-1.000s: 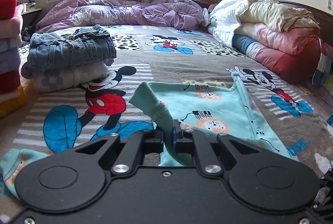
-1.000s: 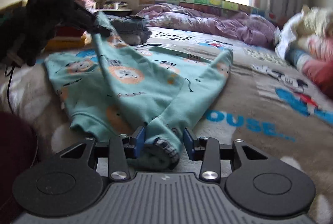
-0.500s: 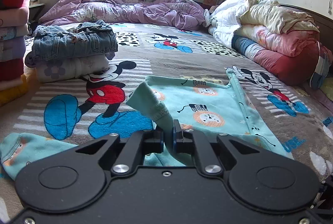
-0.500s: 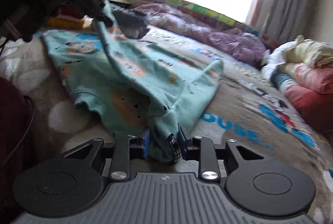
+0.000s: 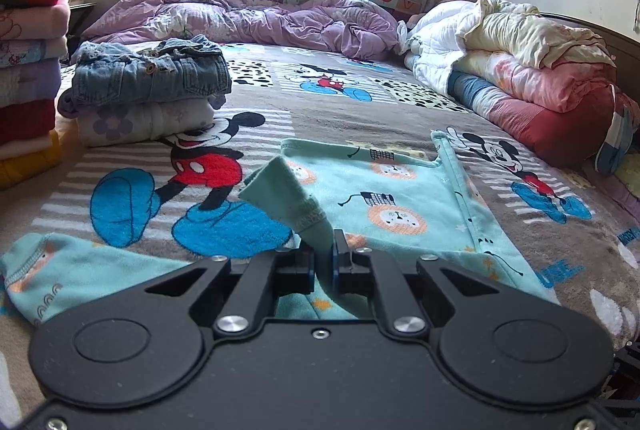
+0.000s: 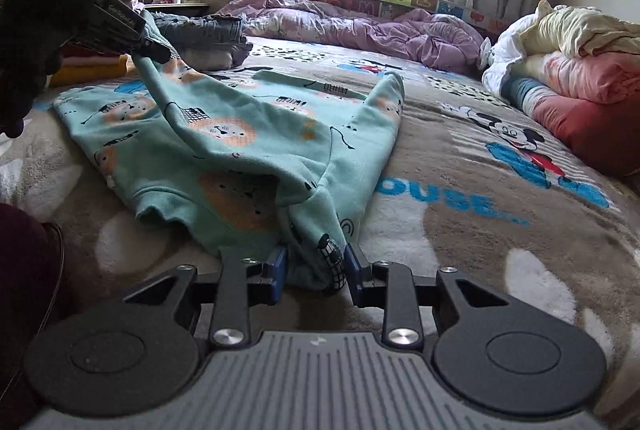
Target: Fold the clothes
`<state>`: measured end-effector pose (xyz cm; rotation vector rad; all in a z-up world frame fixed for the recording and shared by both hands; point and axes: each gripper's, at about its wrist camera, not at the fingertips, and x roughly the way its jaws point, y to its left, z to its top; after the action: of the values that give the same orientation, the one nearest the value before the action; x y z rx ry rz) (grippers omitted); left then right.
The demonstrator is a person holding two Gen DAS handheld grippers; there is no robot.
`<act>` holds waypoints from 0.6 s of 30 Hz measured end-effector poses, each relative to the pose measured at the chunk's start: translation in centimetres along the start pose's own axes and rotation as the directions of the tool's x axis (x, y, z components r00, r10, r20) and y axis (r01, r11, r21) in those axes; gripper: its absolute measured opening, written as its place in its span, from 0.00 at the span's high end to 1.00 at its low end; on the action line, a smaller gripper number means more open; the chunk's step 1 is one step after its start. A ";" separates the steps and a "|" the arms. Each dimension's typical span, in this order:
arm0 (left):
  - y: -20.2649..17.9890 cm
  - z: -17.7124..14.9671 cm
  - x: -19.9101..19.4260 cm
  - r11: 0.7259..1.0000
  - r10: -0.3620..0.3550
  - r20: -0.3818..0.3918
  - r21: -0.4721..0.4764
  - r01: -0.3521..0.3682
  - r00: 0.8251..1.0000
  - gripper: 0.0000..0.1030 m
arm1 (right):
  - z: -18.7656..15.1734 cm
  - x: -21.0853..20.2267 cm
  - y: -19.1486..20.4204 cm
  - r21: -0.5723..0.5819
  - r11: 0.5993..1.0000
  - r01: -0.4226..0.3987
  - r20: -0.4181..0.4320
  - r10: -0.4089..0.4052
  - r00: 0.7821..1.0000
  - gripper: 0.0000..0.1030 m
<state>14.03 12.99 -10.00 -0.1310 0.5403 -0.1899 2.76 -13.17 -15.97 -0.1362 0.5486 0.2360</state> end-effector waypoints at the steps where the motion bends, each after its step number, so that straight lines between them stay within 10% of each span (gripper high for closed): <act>1: 0.2 -0.2 0.0 1.000 -0.002 -0.003 -0.008 0.002 1.000 0.94 | 0.0 -0.1 -0.1 0.007 1.000 -0.003 -0.004 0.003 1.000 0.69; 12: 0.6 -0.9 -0.1 1.000 -0.013 -0.009 -0.022 0.013 1.000 0.94 | 3.1 -1.5 -0.2 -0.076 0.996 -0.053 0.184 0.067 0.981 0.69; 18: 1.4 -1.4 1.1 0.999 0.012 -0.043 -0.043 -0.013 0.999 0.94 | 1.6 2.6 1.3 -0.220 0.971 -0.092 0.053 0.106 0.993 0.69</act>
<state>14.43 14.03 -12.02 -0.1660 0.5883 -0.1691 5.38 -11.16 -16.03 -0.3128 0.4651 0.3963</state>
